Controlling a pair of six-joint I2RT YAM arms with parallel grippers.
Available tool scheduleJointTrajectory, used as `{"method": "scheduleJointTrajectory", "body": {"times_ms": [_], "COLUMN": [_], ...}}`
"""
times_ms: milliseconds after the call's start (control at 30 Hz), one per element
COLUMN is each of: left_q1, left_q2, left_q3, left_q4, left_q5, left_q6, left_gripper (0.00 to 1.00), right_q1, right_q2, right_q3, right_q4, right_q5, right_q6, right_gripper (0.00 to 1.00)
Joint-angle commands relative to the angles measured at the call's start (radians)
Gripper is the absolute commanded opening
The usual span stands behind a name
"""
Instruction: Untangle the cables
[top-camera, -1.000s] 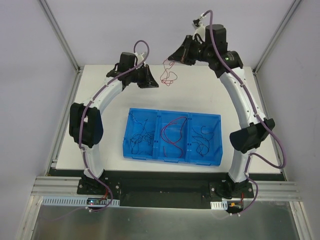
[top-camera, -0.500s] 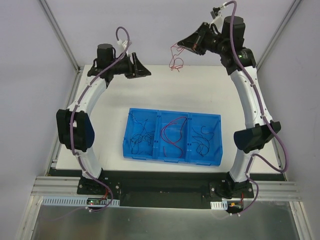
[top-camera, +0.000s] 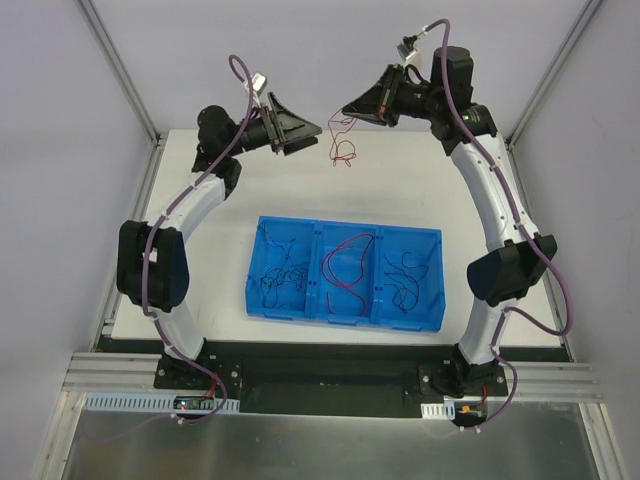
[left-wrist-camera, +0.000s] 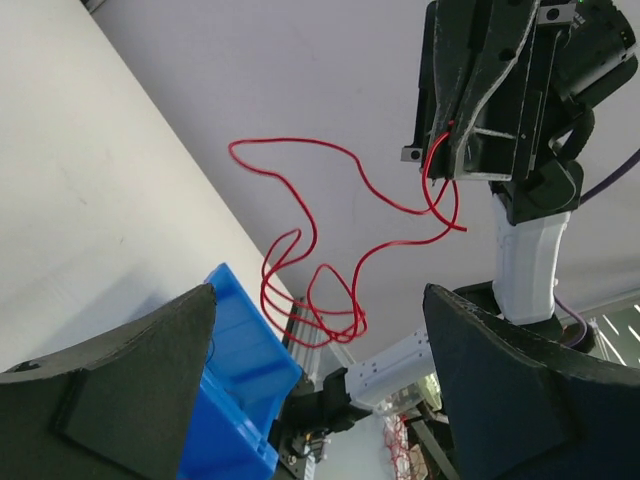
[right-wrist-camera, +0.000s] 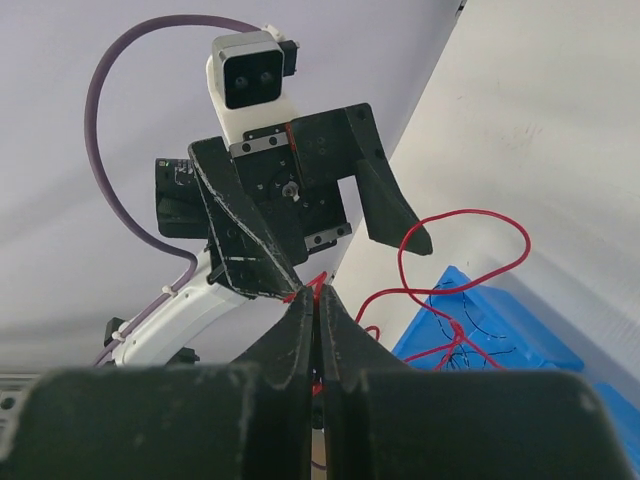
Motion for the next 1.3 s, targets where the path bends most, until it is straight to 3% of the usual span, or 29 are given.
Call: {"method": "scheduleJointTrajectory", "body": {"times_ms": [0,167,400,433,567,667,800,867,1100,1267], "left_q1": [-0.046,-0.094,-0.095,-0.095,-0.091,-0.072,-0.028,-0.016,-0.016,-0.022], "left_q2": [-0.005,0.018,0.049,0.046,0.027,0.004,-0.02,-0.017,-0.01,0.0], "left_q3": [0.007,0.05,0.108,0.107,0.111,0.07,-0.01,-0.015,0.004,0.011], "left_q4": [0.142,-0.036,-0.231,-0.228,-0.199,-0.139,0.019,0.092,0.14,0.159], "left_q5": [-0.048,-0.045,-0.072,-0.072,-0.028,0.003,-0.019,-0.026,-0.04,-0.04], "left_q6": [-0.101,0.003,0.11,0.115,0.146,0.132,0.022,-0.023,-0.054,-0.065], "left_gripper": [0.8,0.66,0.37,0.38,0.64,0.66,0.52,0.51,0.68,0.72], "right_q1": [0.011,0.024,0.042,0.044,0.042,0.041,0.039,0.041,0.041,0.044], "right_q2": [-0.037,-0.04,-0.039,-0.039,-0.042,-0.042,-0.04,-0.039,-0.034,-0.033], "right_q3": [0.004,0.007,0.009,0.007,0.009,0.009,0.012,0.015,0.018,0.017], "right_q4": [0.06,0.063,0.063,0.061,0.045,0.041,0.038,0.034,0.025,0.017], "right_q5": [-0.049,-0.045,-0.052,-0.054,-0.051,-0.051,-0.054,-0.055,-0.055,-0.054], "right_q6": [-0.01,-0.011,-0.016,-0.018,-0.031,-0.031,-0.031,-0.033,-0.034,-0.036], "right_gripper": [0.01,0.01,0.01,0.0,0.01,0.01,0.01,0.01,0.01,0.01]}}
